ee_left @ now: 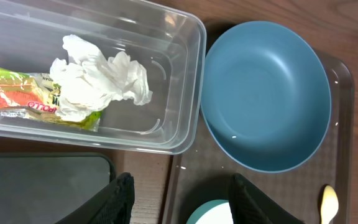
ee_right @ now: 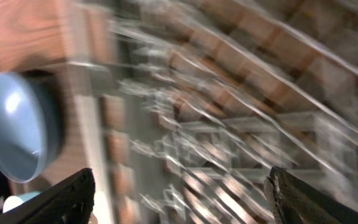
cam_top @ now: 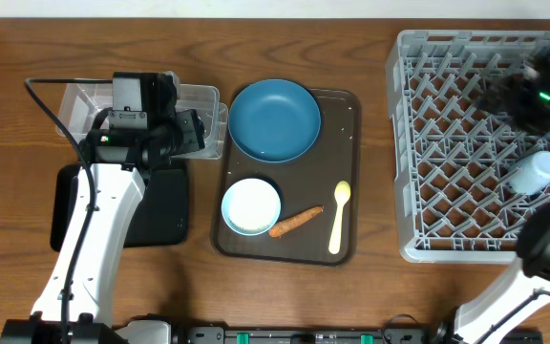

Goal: Sort waste into correct bins and load items into the dishwasher rack
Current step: 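Reach the right gripper to the blue plate and grasp its rim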

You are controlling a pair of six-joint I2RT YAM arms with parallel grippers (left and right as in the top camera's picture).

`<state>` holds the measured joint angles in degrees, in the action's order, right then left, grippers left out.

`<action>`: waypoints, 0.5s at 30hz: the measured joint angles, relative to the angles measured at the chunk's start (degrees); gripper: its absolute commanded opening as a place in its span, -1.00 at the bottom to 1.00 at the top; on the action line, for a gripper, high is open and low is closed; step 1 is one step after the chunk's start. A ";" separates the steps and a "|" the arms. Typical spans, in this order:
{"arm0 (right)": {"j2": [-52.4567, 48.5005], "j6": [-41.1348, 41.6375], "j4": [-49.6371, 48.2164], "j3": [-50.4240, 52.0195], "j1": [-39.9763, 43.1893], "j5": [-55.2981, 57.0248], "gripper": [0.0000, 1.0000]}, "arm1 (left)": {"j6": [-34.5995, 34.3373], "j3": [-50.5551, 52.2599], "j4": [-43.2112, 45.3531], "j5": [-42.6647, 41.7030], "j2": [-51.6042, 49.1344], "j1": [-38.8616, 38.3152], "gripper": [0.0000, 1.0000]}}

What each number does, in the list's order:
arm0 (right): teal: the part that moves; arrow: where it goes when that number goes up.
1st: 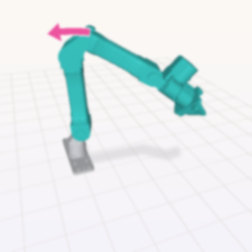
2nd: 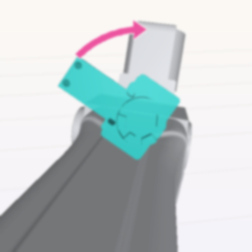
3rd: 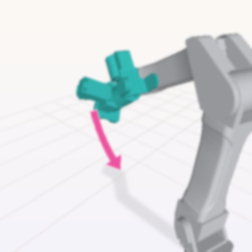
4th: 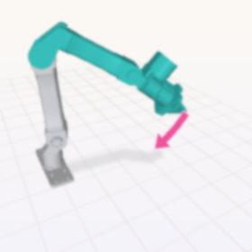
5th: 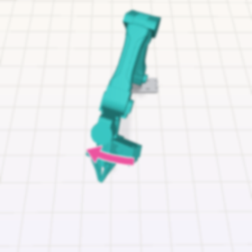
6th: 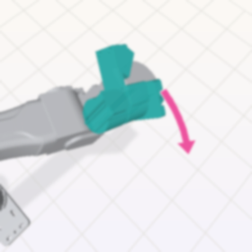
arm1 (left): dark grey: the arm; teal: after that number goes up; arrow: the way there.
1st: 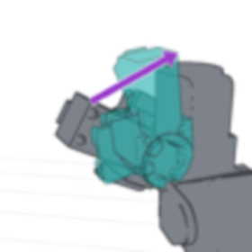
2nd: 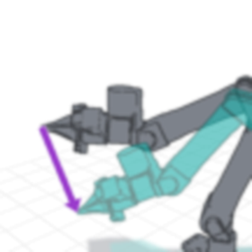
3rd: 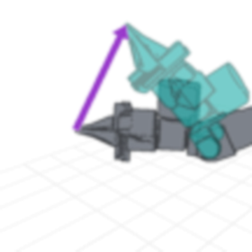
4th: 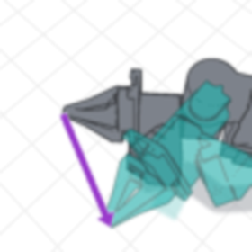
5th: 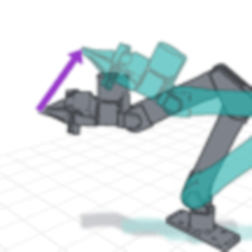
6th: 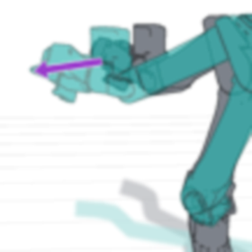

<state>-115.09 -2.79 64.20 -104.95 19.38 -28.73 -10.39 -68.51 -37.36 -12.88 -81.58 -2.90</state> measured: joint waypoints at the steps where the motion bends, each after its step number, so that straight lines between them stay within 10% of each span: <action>1: 0.00 -0.17 -2.23 0.00 -3.26 -0.74 0.78 | 0.00 0.00 -0.17 0.02 0.00 0.00 0.01; 15: -0.68 2.75 -21.99 0.00 -38.34 17.16 0.88 | -0.28 0.00 -5.68 4.35 0.00 3.69 0.03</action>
<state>-115.77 -0.03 42.22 -104.95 -18.96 -11.57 -10.68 -68.51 -43.05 -8.54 -81.58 0.80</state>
